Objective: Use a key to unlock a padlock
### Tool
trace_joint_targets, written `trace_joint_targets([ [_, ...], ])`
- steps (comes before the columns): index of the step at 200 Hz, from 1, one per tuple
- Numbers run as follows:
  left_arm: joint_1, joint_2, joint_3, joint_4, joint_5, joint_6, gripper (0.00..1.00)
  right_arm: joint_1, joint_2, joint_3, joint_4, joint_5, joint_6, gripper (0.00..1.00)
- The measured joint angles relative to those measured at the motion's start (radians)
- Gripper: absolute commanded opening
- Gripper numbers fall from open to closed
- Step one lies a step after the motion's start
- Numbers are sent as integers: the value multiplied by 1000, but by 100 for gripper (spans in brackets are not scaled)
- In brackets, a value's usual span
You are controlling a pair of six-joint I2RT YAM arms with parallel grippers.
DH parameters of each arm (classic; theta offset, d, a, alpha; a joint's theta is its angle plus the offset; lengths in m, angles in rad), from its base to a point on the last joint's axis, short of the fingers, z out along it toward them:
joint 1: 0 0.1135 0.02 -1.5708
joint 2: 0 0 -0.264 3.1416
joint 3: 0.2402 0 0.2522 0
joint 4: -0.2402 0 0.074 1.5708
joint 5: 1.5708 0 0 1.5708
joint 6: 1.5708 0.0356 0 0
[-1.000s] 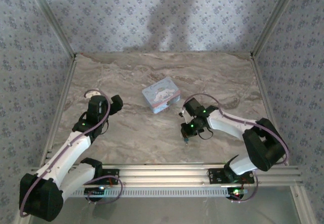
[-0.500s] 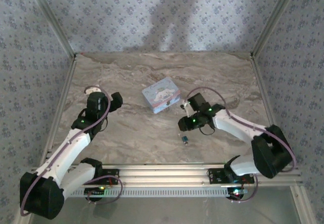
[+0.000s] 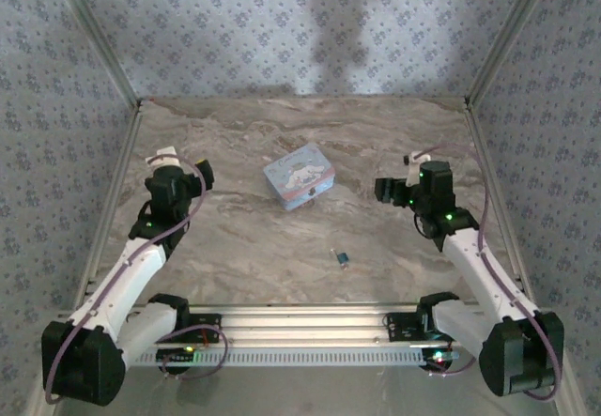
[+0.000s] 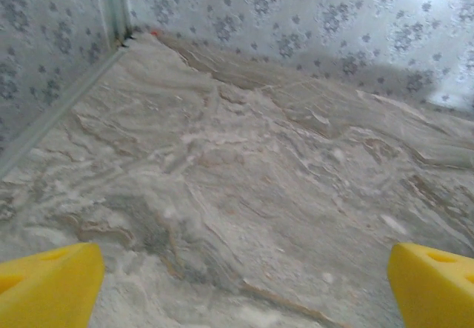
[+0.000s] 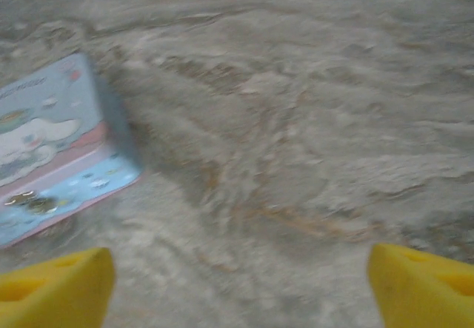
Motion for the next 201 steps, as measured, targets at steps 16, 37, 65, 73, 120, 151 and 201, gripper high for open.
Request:
trace_joint_targets([
  [16, 24, 26, -18, 51, -10, 29, 98, -59, 6, -50, 73, 24, -14, 100],
  [37, 55, 101, -26, 87, -23, 68, 98, -116, 26, -120, 182, 82, -27, 100],
  [65, 84, 220, -34, 103, -34, 90, 98, -137, 95, -219, 351, 170, -85, 100],
  [73, 86, 241, -48, 124, -35, 98, 98, -140, 126, -240, 394, 180, -100, 100],
  [120, 87, 341, -137, 311, -28, 184, 98, -175, 305, -299, 664, 163, -129, 100],
  [151, 98, 432, -176, 473, 14, 261, 98, -211, 393, -302, 858, 97, -133, 100],
  [201, 191, 561, -232, 751, 144, 293, 98, -233, 530, -320, 1001, 26, -134, 100],
])
